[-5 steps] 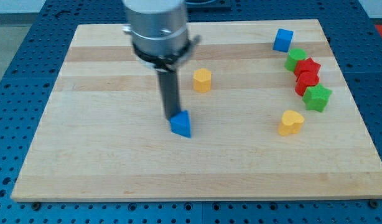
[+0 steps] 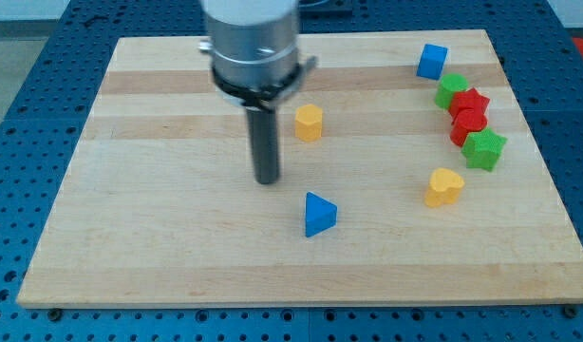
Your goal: Point your arm towards the yellow hexagon
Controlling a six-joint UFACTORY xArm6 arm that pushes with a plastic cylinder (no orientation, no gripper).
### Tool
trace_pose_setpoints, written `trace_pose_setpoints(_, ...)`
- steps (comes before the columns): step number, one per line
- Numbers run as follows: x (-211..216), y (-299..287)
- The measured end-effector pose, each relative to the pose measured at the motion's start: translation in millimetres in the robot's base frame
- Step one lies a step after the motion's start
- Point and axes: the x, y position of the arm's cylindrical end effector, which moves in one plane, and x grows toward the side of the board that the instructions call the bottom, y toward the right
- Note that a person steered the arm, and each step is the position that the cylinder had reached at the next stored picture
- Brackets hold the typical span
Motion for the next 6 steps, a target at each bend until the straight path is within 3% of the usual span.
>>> trace_pose_setpoints(1,-45,-55)
trace_pose_setpoints(2,-89,-71)
trace_pose_setpoints(4,-106,-10)
trace_pose_setpoints(6,-80,63)
